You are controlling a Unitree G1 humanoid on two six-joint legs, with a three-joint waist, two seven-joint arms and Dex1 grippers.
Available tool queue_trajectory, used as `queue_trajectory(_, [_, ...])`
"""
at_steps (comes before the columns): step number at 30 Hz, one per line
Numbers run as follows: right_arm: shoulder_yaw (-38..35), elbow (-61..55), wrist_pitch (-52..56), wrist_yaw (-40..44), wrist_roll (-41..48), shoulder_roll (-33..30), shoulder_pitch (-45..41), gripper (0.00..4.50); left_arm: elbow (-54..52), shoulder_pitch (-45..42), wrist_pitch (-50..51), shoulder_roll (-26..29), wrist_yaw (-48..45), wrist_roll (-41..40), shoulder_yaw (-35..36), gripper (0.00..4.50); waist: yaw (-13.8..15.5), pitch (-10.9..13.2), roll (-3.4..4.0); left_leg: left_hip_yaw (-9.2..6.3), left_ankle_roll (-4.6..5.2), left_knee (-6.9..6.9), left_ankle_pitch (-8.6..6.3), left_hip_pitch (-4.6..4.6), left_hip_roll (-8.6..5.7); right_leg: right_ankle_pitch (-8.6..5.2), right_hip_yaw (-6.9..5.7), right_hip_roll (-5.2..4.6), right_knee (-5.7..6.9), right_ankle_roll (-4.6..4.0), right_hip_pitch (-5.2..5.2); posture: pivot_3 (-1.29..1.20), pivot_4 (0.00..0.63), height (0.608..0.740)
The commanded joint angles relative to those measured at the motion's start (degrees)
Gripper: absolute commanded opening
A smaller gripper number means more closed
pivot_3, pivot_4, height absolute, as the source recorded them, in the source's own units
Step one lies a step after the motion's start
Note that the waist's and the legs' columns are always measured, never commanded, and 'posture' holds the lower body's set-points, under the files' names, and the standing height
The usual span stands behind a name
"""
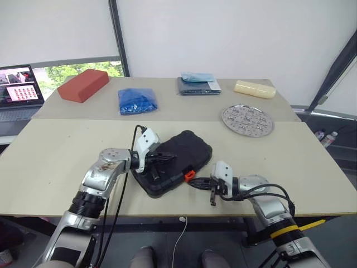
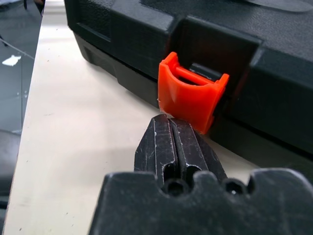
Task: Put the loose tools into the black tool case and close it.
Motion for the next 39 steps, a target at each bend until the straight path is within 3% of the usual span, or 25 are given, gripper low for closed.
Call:
queue_trajectory(1, [-5.0,-2.1,-2.4,-3.0,3.6,2.0,-4.4,0.0,2.9,5.3,1.9,0.1,-1.6,1.7,-4.6,0.04,-0.1,0.0,0.0,0.0,0.0,-0.01,0.0,0.0,0.0,0.0,0.0,0.0,0.0,0.0,0.0,0.0,0.15,0.74])
queue_trajectory(8, [-6.3,-8.1,3.7,-1.7,7.1,2.1,-3.2,0.0,4.0,5.8,1.0,0.0,-1.9,2.2,-5.3,0.04,-0.3,-0.2,0.25,0.01,-0.02,-0.07,-0.01,0.05,0.0,0.0,0.03,0.0,-0.01,0.02,0.01,0.0,0.15,0.74])
queue_trajectory(14, [-4.9,-7.2,3.8,-1.8,4.9,0.9,-2.6,0.0,4.7,5.6,0.3,-0.4,-2.3,2.7,-5.5,0.04,0.3,-0.8,0.36,0.03,-0.14,-0.17,-0.14,0.42,-0.01,-0.31,0.04,-0.03,-0.11,-0.28,0.06,0.0,0.15,0.74])
queue_trajectory(25, [-5.5,-12.4,8.8,0.9,6.7,-5.3,1.7,0.0,5.3,5.3,-0.6,0.0,-2.8,2.9,-5.2,0.04,0.4,-0.8,0.36,0.07,-0.17,-0.19,-0.17,0.43,-0.03,-0.33,0.05,-0.08,-0.16,-0.3,0.09,0.0,0.15,0.74])
queue_trajectory(39, [-1.1,-5.8,9.4,-4.1,1.7,0.5,-2.2,0.0,6.1,4.4,-0.2,-0.2,-3.3,3.1,-5.6,0.04,0.2,-0.8,0.35,0.06,-0.19,-0.22,-0.19,0.5,-0.02,-0.34,0.06,-0.07,-0.16,-0.31,0.08,0.0,0.15,0.74])
